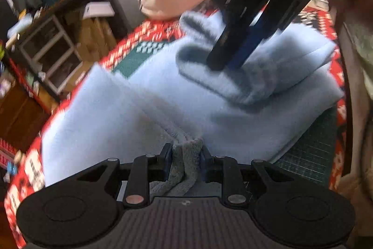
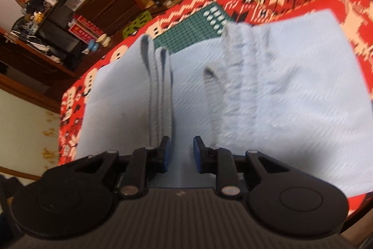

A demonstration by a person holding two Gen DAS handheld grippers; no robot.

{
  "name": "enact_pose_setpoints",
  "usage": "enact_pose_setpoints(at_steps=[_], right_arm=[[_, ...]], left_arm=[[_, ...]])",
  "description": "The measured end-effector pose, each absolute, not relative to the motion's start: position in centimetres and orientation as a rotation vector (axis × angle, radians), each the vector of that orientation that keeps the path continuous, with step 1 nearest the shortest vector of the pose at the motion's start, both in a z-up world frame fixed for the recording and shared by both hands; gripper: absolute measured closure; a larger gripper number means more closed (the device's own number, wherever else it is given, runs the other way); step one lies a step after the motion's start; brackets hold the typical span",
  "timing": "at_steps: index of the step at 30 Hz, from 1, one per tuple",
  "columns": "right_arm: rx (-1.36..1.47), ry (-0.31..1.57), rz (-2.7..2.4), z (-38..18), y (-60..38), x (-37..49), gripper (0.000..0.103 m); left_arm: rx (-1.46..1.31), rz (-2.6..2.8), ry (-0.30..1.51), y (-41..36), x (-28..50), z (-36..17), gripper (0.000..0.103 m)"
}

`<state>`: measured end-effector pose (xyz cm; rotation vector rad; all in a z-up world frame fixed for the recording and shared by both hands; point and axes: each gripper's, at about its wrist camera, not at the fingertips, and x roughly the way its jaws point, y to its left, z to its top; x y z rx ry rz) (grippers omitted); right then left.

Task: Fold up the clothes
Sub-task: 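Fold the fleece over with the left tool while the right tool holds the cuffs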

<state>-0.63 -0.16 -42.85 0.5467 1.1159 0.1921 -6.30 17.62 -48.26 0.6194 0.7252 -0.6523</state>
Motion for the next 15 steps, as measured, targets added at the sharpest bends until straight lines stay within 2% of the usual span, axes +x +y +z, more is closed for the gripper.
enact_pose_setpoints(at_steps=[4,6,10,15], right_arm=[[0.588,1.122,0.229,-43.7,1.6,0.1,0.078],[0.595,1.146,0.249,-44.4,2.8,0.6,0.073],[0.59,1.223,0.253,-46.8,4.8,1.4,0.073],[0.582,1.249,0.215,-48.8,6.9,2.3,0.06]], left_arm=[[0.624,-0.702,0.76,19.6,-7.5,-47.7,0.08],[0.647,-0.714,0.798,20.4,-8.4,-48.4,0.08],[0.65,-0.707,0.817,20.7,-9.0,-48.8,0.073],[0.559,-0.68,0.869,21.0,-7.9,-48.5,0.068]])
